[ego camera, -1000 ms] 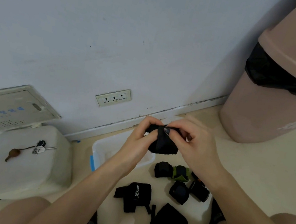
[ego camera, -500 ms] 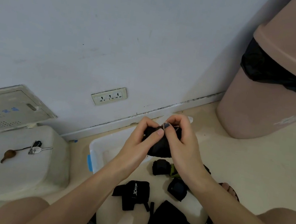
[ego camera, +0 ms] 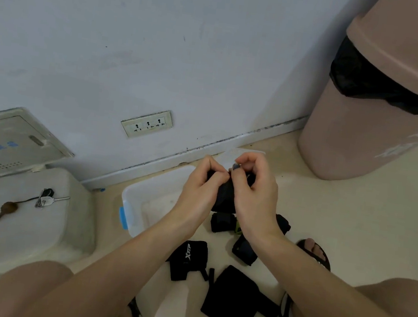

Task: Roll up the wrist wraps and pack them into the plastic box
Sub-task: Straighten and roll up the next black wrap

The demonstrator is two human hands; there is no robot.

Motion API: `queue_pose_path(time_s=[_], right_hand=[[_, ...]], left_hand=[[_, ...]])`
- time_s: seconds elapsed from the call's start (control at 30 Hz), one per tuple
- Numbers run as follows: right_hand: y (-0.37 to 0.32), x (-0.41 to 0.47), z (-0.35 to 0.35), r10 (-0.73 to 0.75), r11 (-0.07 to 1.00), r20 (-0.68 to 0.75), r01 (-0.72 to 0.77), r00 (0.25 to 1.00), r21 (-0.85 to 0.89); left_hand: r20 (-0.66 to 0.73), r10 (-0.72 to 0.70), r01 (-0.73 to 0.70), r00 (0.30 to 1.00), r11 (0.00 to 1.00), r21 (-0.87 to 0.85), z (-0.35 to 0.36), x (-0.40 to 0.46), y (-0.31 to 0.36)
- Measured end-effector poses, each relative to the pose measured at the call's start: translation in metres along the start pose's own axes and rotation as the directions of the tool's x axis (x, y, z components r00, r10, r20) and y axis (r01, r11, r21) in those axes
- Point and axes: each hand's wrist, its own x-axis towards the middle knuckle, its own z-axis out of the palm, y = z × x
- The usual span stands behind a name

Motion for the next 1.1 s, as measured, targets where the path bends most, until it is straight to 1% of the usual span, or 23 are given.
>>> queue_pose_path(time_s=[0.07, 0.2, 0.27, 0.3, 0.37, 0.47, 0.5, 0.53, 0.6, 0.67, 0.77, 0.83, 0.9, 0.97, 1.03, 1.1], right_hand=[[0.003, -0.006, -0.005, 0.007, 1.000, 0.009, -0.006, 1.000, -0.029], [0.009, -0.015, -0.019, 0.080, 0.992, 0.061, -0.074, 0.995, -0.102], [0.007, -0.020, -0.029, 0.120, 0.986, 0.111, -0.105, 0.987, -0.132], [0.007, -0.024, -0.034, 0.124, 0.982, 0.154, -0.098, 0.980, -0.164], [0.009, -0.033, -0.046, 0.104, 0.972, 0.271, -0.041, 0.957, -0.230], [0.016, -0.047, -0.062, 0.056, 0.907, 0.462, 0.148, 0.885, -0.394], [0.019, -0.051, -0.066, 0.059, 0.884, 0.504, 0.190, 0.862, -0.428], [0.022, -0.055, -0.069, 0.076, 0.870, 0.523, 0.199, 0.849, -0.450], [0.030, -0.058, -0.074, 0.120, 0.853, 0.524, 0.183, 0.843, -0.490], [0.043, -0.057, -0.075, 0.183, 0.808, 0.530, 0.180, 0.828, -0.561], [0.068, -0.052, -0.074, 0.283, 0.746, 0.551, 0.180, 0.785, -0.641], [0.089, -0.050, -0.077, 0.339, 0.710, 0.559, 0.184, 0.757, -0.680], [0.113, -0.046, -0.084, 0.402, 0.656, 0.531, 0.169, 0.746, -0.735], [0.142, -0.042, -0.092, 0.465, 0.609, 0.466, 0.110, 0.753, -0.786], [0.172, -0.038, -0.101, 0.518, 0.556, 0.390, 0.046, 0.761, -0.830], [0.202, -0.035, -0.111, 0.580, 0.493, 0.324, -0.006, 0.747, -0.870]], left_hand=[[-0.008, -0.019, 0.019, 1.000, 1.000, 0.020, 0.005, -0.004, -0.002], [-0.024, -0.024, 0.026, 0.999, 0.995, 0.099, 0.011, -0.016, -0.009], [-0.024, -0.014, 0.017, 1.000, 0.992, 0.127, 0.011, -0.022, -0.013], [-0.018, -0.012, 0.014, 1.000, 0.991, 0.134, 0.010, -0.025, -0.015], [0.009, -0.017, 0.015, 1.000, 0.991, 0.135, 0.008, -0.030, -0.021], [0.076, -0.046, 0.034, 0.996, 0.988, 0.149, 0.004, -0.039, -0.031], [0.100, -0.060, 0.042, 0.993, 0.985, 0.170, 0.003, -0.041, -0.034], [0.119, -0.082, 0.057, 0.990, 0.977, 0.204, 0.002, -0.041, -0.039], [0.150, -0.158, 0.112, 0.976, 0.954, 0.278, 0.002, -0.040, -0.049], [0.185, -0.262, 0.195, 0.947, 0.929, 0.315, 0.003, -0.037, -0.059], [0.219, -0.393, 0.315, 0.893, 0.894, 0.318, 0.006, -0.030, -0.077], [0.229, -0.465, 0.366, 0.855, 0.855, 0.367, 0.009, -0.022, -0.093], [0.220, -0.513, 0.379, 0.830, 0.808, 0.452, 0.009, -0.014, -0.113], [0.185, -0.533, 0.362, 0.826, 0.752, 0.551, 0.006, -0.006, -0.138], [0.147, -0.569, 0.339, 0.809, 0.656, 0.675, -0.001, 0.001, -0.164], [0.112, -0.591, 0.331, 0.799, 0.588, 0.738, -0.007, 0.005, -0.189]])
